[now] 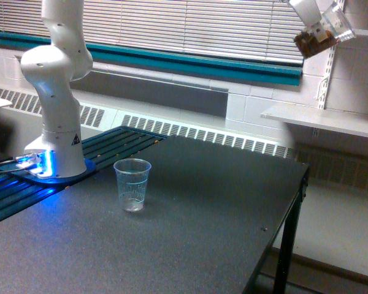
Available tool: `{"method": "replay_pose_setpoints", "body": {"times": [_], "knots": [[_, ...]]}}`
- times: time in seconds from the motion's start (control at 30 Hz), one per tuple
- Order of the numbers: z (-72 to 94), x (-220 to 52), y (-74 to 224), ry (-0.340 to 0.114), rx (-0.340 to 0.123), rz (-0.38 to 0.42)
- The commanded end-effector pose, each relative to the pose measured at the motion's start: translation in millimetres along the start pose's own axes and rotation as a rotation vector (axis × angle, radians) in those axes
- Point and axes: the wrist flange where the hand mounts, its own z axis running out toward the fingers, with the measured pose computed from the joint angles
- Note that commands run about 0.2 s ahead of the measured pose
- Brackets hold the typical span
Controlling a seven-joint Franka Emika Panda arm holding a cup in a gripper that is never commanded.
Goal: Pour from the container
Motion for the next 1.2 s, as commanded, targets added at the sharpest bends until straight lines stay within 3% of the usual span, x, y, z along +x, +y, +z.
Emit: {"method": "replay_pose_setpoints", "body": {"times": [0.03, 0.53, 1.2], "knots": [[22.5, -17, 1, -0.026, -0.018, -0.019], [8.9, -23, 24, 0.007, -0.047, -0.056], [-30.6, -58, 100, 0.043, -0.143, -0.089]]}}
